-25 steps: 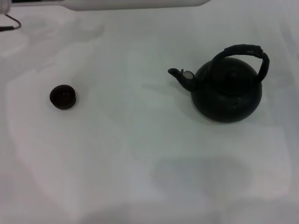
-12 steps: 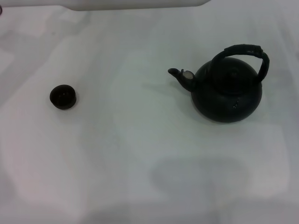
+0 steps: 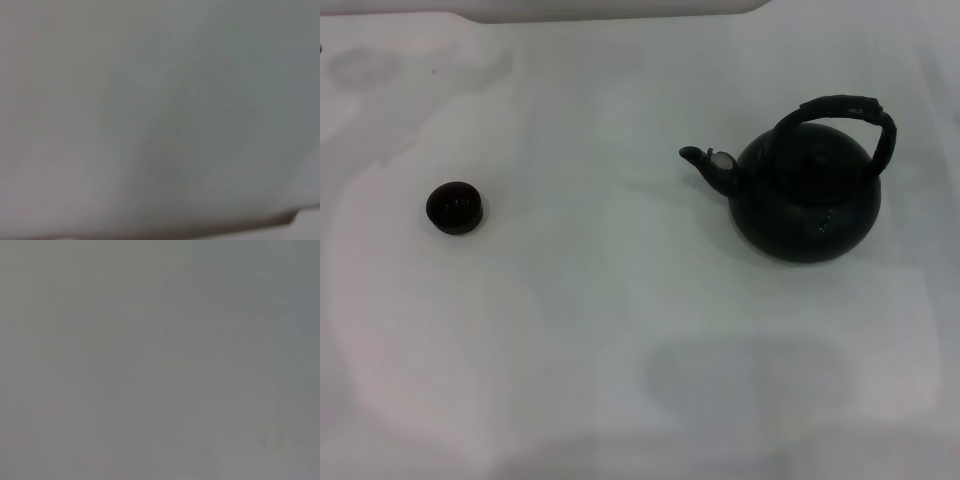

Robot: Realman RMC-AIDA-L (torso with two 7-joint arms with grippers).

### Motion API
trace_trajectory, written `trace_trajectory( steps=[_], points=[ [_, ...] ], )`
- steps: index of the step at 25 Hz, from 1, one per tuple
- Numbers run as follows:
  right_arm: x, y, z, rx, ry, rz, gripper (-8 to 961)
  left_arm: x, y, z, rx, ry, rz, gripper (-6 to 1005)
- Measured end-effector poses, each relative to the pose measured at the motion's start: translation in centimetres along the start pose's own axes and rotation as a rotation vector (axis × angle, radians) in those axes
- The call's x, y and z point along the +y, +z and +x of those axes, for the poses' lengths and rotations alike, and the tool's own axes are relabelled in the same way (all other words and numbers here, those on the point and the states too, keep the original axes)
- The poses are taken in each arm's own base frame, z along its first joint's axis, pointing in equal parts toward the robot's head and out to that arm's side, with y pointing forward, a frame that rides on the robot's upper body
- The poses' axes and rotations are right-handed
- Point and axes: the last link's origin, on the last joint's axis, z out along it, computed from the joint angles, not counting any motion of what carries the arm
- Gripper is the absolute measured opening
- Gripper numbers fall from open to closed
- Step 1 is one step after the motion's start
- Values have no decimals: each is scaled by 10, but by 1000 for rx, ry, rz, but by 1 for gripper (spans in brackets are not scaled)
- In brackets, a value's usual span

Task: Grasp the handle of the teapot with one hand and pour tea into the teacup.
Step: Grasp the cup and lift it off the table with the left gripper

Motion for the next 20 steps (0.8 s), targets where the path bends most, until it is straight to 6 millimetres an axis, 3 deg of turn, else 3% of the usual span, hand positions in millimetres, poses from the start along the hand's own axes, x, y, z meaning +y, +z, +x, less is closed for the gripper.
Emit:
trace_trajectory(
  steps=[9, 20],
  points=[
    [1, 4, -3, -7, -4, -4, 841, 21, -4, 5, -215, 86, 60, 851],
    [1, 4, -3, -5, -7, -4, 841, 41, 8, -25, -494, 247, 98, 851]
  ],
)
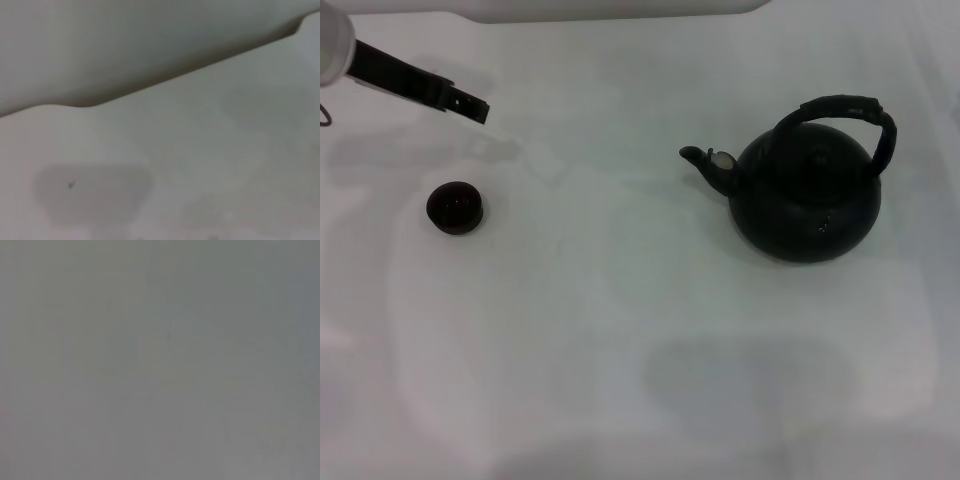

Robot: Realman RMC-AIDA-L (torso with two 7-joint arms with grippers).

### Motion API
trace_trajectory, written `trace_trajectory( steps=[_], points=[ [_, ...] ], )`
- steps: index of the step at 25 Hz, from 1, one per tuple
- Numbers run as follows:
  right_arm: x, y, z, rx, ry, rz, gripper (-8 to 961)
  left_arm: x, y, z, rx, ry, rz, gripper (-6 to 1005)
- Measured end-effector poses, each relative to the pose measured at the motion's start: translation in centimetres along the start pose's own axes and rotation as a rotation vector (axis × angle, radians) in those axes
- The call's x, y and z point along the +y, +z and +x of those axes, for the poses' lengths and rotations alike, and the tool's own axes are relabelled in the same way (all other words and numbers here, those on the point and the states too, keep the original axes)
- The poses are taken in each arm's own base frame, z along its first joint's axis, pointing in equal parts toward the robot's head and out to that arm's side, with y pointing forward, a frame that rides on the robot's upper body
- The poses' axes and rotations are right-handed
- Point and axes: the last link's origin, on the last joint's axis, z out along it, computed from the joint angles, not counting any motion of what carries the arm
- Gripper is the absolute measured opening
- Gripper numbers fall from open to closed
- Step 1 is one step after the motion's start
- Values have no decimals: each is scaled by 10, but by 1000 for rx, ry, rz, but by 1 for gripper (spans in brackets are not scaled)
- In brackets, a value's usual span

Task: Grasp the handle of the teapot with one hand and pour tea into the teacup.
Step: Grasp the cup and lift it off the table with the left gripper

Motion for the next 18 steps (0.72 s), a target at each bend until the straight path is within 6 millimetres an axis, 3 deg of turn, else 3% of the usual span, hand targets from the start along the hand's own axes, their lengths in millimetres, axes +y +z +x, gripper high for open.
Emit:
trace_trajectory(
  steps=[18],
  points=[
    [0, 0, 2, 9, 3, 2, 841, 9, 20, -23, -94, 3, 9, 855]
  ],
)
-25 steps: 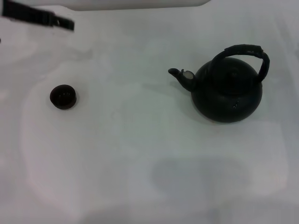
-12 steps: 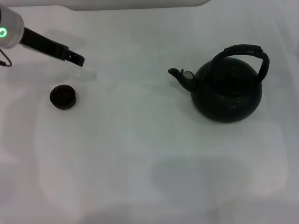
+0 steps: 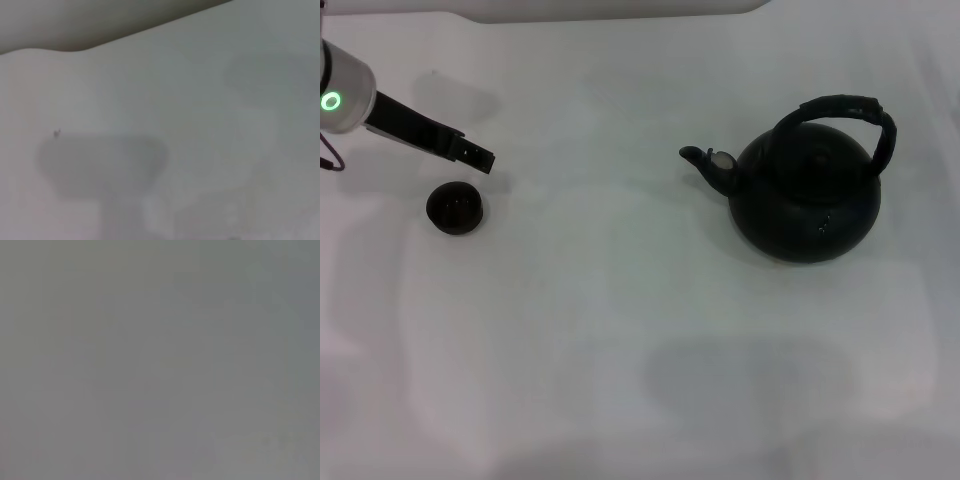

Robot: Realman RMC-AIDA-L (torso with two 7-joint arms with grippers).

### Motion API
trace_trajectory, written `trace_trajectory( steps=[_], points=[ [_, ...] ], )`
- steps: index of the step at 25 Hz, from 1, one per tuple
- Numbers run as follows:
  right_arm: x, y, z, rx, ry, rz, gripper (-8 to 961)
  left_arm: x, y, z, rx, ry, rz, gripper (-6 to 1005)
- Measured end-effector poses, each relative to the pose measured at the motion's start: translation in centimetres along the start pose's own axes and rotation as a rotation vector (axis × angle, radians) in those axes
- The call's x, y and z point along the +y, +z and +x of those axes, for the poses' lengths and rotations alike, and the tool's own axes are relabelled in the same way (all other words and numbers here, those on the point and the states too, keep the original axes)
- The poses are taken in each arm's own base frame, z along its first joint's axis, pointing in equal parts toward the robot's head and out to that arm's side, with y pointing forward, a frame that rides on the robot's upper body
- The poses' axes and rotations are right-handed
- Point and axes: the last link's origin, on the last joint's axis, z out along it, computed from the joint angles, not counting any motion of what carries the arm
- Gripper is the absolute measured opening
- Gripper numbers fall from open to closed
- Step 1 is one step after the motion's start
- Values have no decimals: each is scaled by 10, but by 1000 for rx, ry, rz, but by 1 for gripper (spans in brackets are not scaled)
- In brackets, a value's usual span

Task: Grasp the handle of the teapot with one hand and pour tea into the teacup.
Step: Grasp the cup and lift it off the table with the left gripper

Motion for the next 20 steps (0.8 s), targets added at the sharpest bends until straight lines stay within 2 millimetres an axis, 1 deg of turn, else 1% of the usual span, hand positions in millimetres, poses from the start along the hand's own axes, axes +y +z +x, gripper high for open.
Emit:
trace_trajectory(
  steps=[8, 20],
  points=[
    [0, 0, 0, 2, 1, 2, 841, 5, 7, -7, -46, 22, 26, 855],
    [-1, 0, 1, 3, 3, 2, 842, 7, 12, -10, -60, 13, 17, 857]
  ],
)
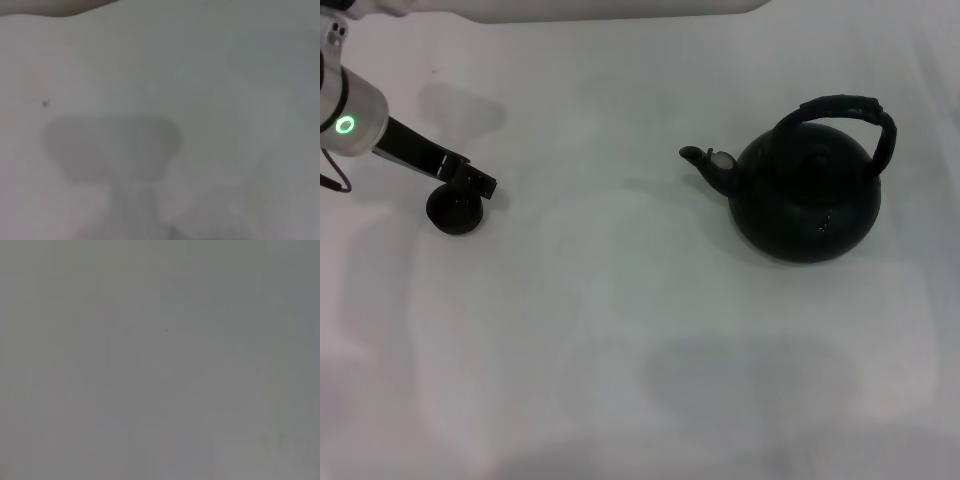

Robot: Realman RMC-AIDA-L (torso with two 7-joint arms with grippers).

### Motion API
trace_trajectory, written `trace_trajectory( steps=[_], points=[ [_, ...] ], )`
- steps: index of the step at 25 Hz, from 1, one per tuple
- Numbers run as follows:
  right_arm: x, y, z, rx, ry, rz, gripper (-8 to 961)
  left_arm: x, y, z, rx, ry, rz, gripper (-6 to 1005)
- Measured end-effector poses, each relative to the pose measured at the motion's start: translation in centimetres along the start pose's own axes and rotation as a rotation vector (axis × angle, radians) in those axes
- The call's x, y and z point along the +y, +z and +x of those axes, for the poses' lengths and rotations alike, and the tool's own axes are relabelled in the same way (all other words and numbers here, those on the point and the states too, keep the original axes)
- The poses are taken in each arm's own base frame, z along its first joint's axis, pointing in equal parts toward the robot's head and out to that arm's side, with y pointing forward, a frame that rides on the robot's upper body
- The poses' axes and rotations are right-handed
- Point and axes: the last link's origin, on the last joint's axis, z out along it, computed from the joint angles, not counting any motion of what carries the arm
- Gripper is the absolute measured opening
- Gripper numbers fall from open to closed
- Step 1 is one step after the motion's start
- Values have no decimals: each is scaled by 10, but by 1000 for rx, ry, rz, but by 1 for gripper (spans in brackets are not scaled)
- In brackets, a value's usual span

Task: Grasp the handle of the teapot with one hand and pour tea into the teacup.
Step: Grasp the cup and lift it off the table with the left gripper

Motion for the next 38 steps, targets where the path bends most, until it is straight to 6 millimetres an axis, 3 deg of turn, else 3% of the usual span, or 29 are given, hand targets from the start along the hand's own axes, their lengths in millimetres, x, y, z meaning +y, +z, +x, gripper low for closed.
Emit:
trace_trajectory(
  steps=[33, 38],
  points=[
    [1, 1, -1, -4, 3, -3, 842, 6, 2, -10, -79, -19, -32, 850],
    [1, 1, -1, -3, 3, -2, 842, 10, 3, -10, -95, 10, -27, 793]
  ],
)
